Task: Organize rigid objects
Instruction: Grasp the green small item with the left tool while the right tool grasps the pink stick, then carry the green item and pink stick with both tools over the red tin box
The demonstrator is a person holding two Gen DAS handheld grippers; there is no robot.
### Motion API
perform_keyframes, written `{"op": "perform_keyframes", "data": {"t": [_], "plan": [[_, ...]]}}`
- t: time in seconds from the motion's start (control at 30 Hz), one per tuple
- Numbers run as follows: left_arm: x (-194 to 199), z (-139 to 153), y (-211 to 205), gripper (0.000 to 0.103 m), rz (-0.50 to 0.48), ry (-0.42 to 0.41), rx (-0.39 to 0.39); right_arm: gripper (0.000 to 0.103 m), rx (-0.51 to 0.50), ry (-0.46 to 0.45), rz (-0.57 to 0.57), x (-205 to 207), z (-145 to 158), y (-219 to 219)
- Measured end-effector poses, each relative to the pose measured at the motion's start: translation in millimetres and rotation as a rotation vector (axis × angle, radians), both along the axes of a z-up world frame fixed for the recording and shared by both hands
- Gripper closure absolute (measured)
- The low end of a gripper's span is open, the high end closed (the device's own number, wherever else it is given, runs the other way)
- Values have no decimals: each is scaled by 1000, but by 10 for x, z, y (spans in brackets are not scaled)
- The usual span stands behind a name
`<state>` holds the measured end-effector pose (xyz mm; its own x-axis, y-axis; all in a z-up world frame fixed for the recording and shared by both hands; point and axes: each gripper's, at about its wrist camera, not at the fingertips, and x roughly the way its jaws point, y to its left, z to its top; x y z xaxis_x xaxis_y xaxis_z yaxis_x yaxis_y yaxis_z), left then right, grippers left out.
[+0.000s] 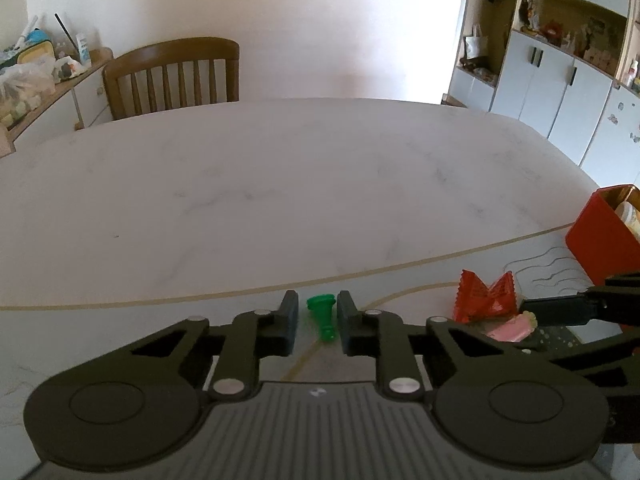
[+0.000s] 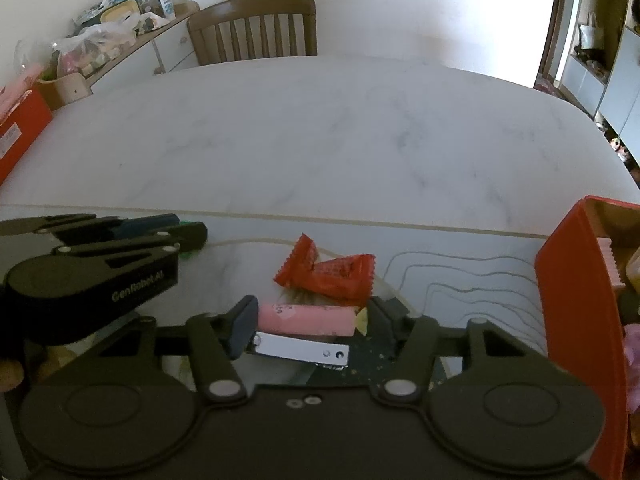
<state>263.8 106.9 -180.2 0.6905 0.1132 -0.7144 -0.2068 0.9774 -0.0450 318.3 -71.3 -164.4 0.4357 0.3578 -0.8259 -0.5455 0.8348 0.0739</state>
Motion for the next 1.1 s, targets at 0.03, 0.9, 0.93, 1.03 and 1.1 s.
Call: {"op": "perform_keyframes", "data": {"t": [0.03, 0.9, 0.93, 1.03, 1.1], "plan": [[1, 3, -12, 87, -6, 3, 3, 44, -1, 0, 0, 2, 4, -5], [-354, 444, -188, 88, -33, 8, -54, 44, 68, -69, -10, -447, 507, -372], [-383, 485, -214, 88, -37, 6, -57, 44, 71, -73, -7, -475, 539, -402], [-469, 577, -312, 88, -41, 3, -69, 44, 84, -84, -7, -547, 629, -489], [-517, 646, -389, 88, -50, 0, -74, 44, 93, -88, -8, -591, 683, -562]]}}
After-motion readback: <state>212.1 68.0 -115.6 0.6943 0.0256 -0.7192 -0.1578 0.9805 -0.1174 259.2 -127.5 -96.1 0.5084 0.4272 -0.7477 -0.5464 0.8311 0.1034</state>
